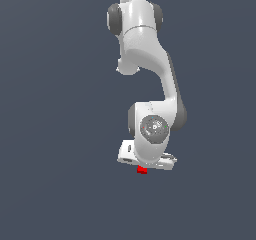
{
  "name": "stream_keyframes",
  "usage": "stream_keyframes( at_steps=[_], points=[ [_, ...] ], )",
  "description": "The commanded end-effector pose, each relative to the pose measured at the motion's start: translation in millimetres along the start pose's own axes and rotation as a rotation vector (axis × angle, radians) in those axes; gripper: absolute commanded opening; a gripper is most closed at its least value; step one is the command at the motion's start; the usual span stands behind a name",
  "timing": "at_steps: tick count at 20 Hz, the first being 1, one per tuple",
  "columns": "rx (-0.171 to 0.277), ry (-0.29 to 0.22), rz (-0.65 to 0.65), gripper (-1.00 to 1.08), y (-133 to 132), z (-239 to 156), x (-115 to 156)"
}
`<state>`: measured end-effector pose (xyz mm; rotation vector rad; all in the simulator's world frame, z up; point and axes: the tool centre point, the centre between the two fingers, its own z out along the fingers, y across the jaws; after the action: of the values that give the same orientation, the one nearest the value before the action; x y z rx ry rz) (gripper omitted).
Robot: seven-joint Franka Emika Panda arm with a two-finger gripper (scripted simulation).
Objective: Stack the red cube on top of the green cube.
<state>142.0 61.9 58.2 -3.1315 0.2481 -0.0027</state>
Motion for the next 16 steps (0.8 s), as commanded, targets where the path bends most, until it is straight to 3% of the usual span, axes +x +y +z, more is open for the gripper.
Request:
stream_keyframes(
  at_steps=[1,6,12,13,16],
  points=[
    [0.000,-0.002,0.000,1.00,0,13,-1],
    [0.000,-0.002,0.000,1.00,0,36,-1],
    [0.000,-0.002,0.000,1.00,0,38,0],
    [0.000,-0.002,0.000,-1.00,0,38,0],
    [0.000,-0.002,0.000,-1.00,0,38,0]
  ],
)
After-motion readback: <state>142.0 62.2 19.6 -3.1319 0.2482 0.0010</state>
